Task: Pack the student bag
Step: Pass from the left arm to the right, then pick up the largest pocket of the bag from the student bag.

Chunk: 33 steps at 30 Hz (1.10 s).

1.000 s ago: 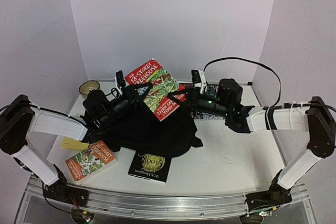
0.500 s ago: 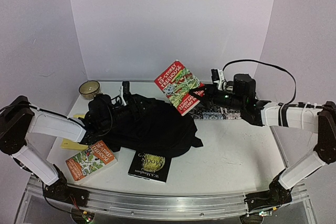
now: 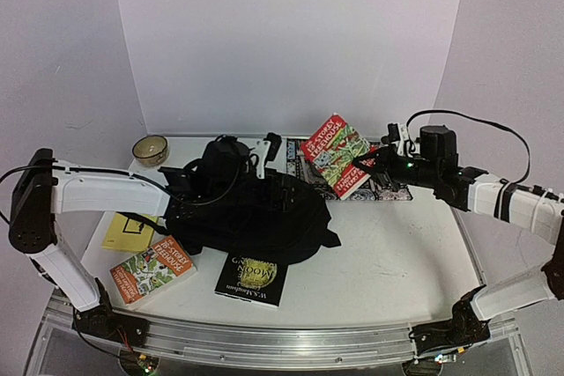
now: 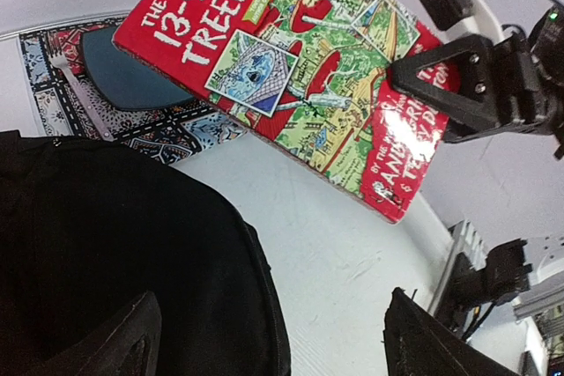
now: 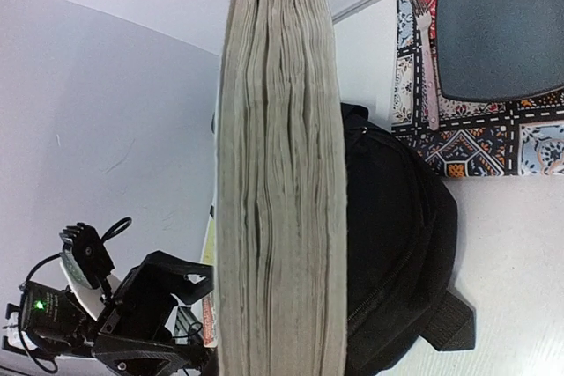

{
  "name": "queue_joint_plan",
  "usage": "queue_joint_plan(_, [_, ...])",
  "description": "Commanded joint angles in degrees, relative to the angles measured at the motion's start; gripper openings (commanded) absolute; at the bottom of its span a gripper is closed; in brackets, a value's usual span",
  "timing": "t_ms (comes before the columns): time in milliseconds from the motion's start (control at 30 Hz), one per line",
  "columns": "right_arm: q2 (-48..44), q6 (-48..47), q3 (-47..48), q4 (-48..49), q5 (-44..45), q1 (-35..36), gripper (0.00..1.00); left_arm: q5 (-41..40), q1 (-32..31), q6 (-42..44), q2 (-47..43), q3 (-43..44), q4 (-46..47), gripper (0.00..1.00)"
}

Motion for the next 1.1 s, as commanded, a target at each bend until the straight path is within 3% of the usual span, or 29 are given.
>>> queue_joint_plan(0, [-4.7,-4.5,-0.1,-3.6,2.0,-0.1,0.0,-4.9,-2.3,6.1,4.9,7.9,-11.8,0.9])
queue_joint_plan(500, [-10.9,-9.9,-0.6,-13.3,6.5,-0.6,0.0,-10.3,-4.0,10.7,18.6,24.0,-28.1,0.93])
queue_joint_plan(833, [-10.3,-10.4,-0.5,-14.6,6.0,-0.7,0.0,-10.7,-4.5,11.5,23.3,29.0,-33.8,0.94])
queue_joint_plan(1067, [-8.8,-10.4,-0.6,-14.5,2.4,-0.7,0.0,-19.9,-4.5,10.6,22.2,30.4,-38.5,0.77])
